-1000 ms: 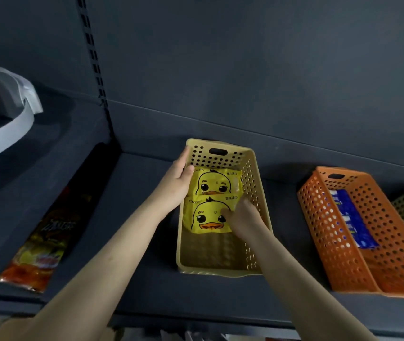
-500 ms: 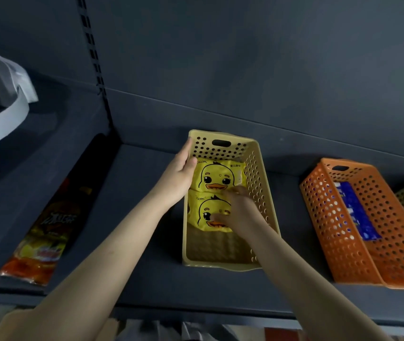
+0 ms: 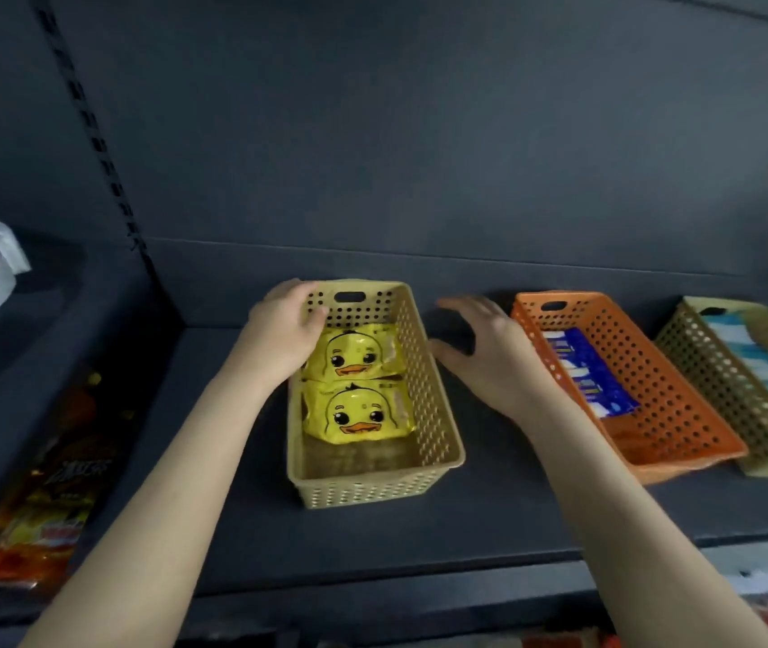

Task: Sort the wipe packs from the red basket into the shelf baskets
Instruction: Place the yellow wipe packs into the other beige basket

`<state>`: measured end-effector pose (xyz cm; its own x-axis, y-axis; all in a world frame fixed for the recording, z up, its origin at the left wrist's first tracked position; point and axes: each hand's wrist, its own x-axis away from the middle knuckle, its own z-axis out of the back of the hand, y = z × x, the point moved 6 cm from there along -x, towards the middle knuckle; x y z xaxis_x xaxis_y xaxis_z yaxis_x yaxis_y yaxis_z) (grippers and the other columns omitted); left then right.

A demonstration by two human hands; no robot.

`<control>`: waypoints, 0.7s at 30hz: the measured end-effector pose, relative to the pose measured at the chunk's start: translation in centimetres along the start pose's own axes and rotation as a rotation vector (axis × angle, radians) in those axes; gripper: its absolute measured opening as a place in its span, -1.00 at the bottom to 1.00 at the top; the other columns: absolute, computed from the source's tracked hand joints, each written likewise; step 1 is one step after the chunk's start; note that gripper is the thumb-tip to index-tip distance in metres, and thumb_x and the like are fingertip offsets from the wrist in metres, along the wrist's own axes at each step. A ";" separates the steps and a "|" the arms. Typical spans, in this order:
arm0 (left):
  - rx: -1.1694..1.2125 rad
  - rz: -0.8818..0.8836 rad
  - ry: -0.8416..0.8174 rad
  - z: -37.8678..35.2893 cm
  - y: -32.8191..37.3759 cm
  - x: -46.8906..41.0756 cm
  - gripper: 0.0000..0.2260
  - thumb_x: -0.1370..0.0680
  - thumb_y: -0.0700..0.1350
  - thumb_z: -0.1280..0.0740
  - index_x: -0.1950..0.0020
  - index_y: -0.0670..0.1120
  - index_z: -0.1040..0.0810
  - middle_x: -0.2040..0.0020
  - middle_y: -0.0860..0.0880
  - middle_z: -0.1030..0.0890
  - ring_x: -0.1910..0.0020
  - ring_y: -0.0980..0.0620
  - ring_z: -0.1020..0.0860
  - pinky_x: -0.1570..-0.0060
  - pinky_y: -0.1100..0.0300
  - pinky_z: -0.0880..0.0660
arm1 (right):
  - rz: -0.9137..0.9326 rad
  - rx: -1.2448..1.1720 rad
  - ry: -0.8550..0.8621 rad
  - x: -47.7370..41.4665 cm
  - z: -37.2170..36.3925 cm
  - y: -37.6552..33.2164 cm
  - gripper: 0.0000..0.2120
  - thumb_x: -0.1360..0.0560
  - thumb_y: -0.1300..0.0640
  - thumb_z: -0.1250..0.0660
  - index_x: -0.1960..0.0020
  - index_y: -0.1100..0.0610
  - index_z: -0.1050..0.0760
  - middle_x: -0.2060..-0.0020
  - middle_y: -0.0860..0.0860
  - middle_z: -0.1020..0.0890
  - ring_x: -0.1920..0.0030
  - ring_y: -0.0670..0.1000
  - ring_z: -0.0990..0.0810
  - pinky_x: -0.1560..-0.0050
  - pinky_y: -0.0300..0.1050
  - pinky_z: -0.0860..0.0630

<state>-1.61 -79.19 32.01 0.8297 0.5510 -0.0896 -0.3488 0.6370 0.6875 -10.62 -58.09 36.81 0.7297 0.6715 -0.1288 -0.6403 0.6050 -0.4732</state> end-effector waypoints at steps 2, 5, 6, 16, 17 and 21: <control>-0.028 -0.081 0.045 -0.5 3.7 1.1 -0.62 -0.63 0.01 -0.20 -0.44 -0.02 -0.39 -0.45 -0.03 -0.38 -0.44 -0.06 -0.32 -0.39 0.03 -0.28 | -0.011 0.012 0.120 2.8 3.9 1.9 -0.53 -0.51 0.04 -0.39 -0.38 0.10 -0.43 -0.31 0.02 -0.51 -0.31 -0.01 -0.44 -0.13 -0.43 -0.20; -0.034 -0.230 0.085 -3.5 10.9 4.0 -0.68 -0.62 -0.05 -0.22 -0.37 -0.06 -0.47 -0.34 -0.04 -0.49 -0.32 -0.03 -0.43 -0.28 0.15 -0.32 | -0.087 0.007 0.256 9.0 8.8 6.3 -0.57 -0.49 0.07 -0.40 -0.34 0.11 -0.48 -0.24 0.05 -0.57 -0.23 0.04 -0.51 -0.06 -0.50 -0.21; -0.021 -0.292 0.077 -5.1 13.5 5.4 -0.69 -0.62 -0.07 -0.24 -0.34 -0.09 -0.49 -0.29 -0.06 -0.52 -0.27 -0.04 -0.46 -0.24 0.18 -0.32 | -0.114 0.009 0.286 11.6 10.1 7.9 -0.58 -0.49 0.09 -0.40 -0.33 0.13 -0.49 -0.22 0.06 -0.58 -0.22 0.05 -0.52 -0.04 -0.52 -0.21; 0.103 -0.552 -0.502 -30.6 28.0 25.7 -0.72 -0.61 -0.11 -0.25 -0.31 -0.08 -0.50 -0.29 0.02 -0.50 -0.27 0.06 -0.46 -0.19 0.31 -0.31 | -0.652 0.001 0.240 40.8 12.7 27.3 -0.61 -0.56 0.06 -0.31 -0.37 0.10 -0.43 -0.25 0.06 -0.56 -0.12 0.08 -0.58 -0.06 -0.17 -0.41; 0.091 -0.532 -0.560 -33.0 28.1 27.3 -0.72 -0.62 -0.10 -0.25 -0.32 -0.08 -0.50 -0.29 0.03 -0.49 -0.26 0.07 -0.46 -0.18 0.30 -0.32 | -0.704 0.001 0.216 43.0 12.1 29.3 -0.61 -0.56 0.07 -0.32 -0.36 0.12 -0.44 -0.24 0.07 -0.57 -0.16 0.09 -0.57 -0.10 -0.15 -0.42; 0.040 -0.458 -0.745 -41.1 27.8 32.0 -0.74 -0.61 -0.11 -0.25 -0.29 -0.08 -0.52 -0.26 0.00 -0.54 -0.24 0.04 -0.50 -0.20 0.26 -0.37 | -0.908 -0.080 0.139 49.9 9.1 36.9 -0.64 -0.54 0.09 -0.33 -0.32 0.15 -0.49 -0.25 0.08 -0.58 -0.18 0.13 -0.58 -0.17 -0.11 -0.42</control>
<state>-2.70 -21.66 18.61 0.9582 -0.2589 0.1213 0.0926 0.6824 0.7251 -0.03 1.61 20.90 0.9696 -0.1071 0.2202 0.2068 0.8396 -0.5022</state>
